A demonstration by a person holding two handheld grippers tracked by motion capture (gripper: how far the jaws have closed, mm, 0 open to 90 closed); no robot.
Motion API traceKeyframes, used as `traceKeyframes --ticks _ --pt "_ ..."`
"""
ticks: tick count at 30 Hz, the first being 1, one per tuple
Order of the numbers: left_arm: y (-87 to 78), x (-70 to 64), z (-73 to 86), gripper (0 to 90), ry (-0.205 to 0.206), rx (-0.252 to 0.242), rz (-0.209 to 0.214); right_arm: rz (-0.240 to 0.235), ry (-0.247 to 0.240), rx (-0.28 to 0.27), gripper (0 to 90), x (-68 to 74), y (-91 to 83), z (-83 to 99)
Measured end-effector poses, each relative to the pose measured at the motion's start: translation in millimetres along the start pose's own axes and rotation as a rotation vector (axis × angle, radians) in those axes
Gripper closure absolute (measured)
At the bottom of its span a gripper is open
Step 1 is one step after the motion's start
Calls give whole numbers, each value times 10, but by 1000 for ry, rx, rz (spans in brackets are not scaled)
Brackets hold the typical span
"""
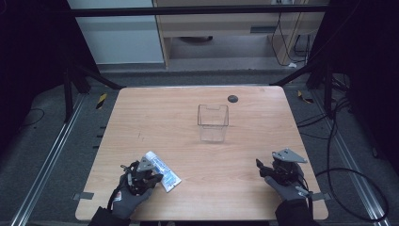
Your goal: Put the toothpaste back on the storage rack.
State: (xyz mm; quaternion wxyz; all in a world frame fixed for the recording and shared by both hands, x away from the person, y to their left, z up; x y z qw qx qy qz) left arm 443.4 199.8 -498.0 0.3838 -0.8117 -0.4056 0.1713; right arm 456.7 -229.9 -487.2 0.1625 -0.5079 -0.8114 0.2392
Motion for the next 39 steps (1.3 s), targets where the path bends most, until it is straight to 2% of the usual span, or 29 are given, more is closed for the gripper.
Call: traceKeyframes --ticks 4,6,8,15,25,28,34,39 --pt "51 -47 -54 897 17 -3 6 2 1 -2 303 -7 1 -2" --pt "73 -61 -76 897 11 -6 6 3 0 -1 303 -9 3 0" --pt "96 -62 -103 897 22 -10 5 1 7 4 302 -3 6 1" --pt "173 -75 -188 897 19 -19 7 6 -1 2 302 -10 13 -1" --pt "267 -71 -308 897 38 -29 3 2 12 1 301 -17 15 5" --pt "288 -64 -342 897 42 -36 -2 6 3 4 301 -20 24 4" --pt "275 -35 -399 897 38 -51 -3 7 4 2 300 -25 18 0" --pt "130 42 -497 897 25 -102 -8 7 5 0 299 -25 14 -1"
Point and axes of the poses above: each handheld gripper's, and its own axes: y roughly forward along the jaws, z roughly out of its underside, x roughly to its left, the point moved 3 cm from there along y, roughly forward along the jaws, and after that the axes turned 6 degrees about -z, right-handed, at the moved point
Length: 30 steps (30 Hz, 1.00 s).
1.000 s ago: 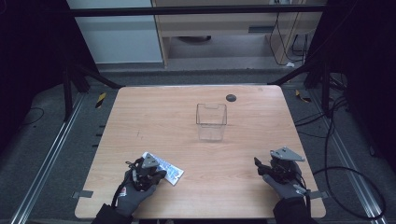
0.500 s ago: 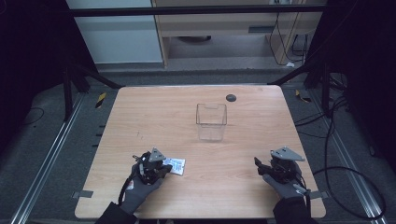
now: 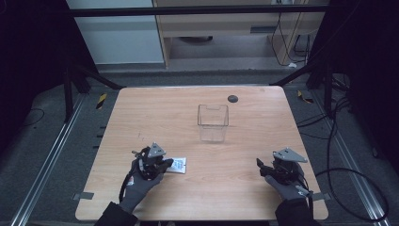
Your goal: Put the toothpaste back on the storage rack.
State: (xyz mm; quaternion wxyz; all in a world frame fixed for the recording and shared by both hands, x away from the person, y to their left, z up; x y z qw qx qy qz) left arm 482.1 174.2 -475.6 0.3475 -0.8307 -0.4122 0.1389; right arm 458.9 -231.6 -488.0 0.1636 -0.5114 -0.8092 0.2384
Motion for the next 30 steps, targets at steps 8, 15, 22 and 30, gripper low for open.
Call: traceKeyframes --ticks 8,15,22,30 --pt "-111 444 -108 897 -52 -19 -72 4 6 9 299 -6 17 11" --pt "-3 696 2 897 -79 54 -108 3 2 13 299 -1 28 17" --pt "77 783 137 897 -89 121 -107 3 -1 16 298 -6 31 20" --pt "15 764 220 897 -73 140 -103 4 8 14 297 -15 17 19"
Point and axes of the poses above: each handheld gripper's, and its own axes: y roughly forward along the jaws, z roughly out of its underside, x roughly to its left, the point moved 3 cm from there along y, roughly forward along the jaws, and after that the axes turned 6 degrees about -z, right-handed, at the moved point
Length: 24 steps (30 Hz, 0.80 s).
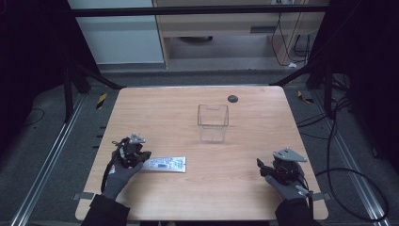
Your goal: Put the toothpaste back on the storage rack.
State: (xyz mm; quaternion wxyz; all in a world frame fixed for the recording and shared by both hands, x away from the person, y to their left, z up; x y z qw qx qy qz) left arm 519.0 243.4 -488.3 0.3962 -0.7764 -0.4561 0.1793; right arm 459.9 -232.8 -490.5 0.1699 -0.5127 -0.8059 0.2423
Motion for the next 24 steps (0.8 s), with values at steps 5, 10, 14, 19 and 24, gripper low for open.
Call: traceKeyframes --ticks 5,10,14,19,24 --pt "-60 -19 70 897 2 -2 3 4 -4 -1 297 -8 -1 0" --pt "-134 -60 139 897 -4 -10 11 6 -3 -1 297 -16 -4 2" --pt "-154 -84 156 897 -3 -10 12 5 -3 -2 296 -16 -6 1" --pt "-171 -135 175 897 -3 -8 19 7 1 -3 296 -23 -10 2" --pt "-196 -214 203 897 4 -4 23 9 1 -2 295 -29 -16 5"
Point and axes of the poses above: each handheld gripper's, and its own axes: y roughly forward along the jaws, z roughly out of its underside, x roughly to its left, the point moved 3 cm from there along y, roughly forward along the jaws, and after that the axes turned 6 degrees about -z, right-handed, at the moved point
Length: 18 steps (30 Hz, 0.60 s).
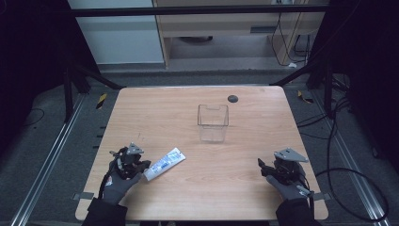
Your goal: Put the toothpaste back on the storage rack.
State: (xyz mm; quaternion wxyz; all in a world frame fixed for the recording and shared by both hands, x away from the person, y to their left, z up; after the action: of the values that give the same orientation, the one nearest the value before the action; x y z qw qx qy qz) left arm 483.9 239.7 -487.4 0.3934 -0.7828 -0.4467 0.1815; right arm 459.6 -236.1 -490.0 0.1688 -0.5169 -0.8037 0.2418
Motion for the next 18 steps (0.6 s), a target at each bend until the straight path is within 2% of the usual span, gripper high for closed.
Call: traceKeyframes --ticks 7,13,18 --pt "-59 -122 57 896 17 -4 9 2 1 -1 294 -11 0 2" --pt "-46 -205 66 896 29 3 21 2 5 1 294 -10 0 3" --pt "-40 -235 67 896 34 6 23 2 5 -2 294 -13 -4 3"
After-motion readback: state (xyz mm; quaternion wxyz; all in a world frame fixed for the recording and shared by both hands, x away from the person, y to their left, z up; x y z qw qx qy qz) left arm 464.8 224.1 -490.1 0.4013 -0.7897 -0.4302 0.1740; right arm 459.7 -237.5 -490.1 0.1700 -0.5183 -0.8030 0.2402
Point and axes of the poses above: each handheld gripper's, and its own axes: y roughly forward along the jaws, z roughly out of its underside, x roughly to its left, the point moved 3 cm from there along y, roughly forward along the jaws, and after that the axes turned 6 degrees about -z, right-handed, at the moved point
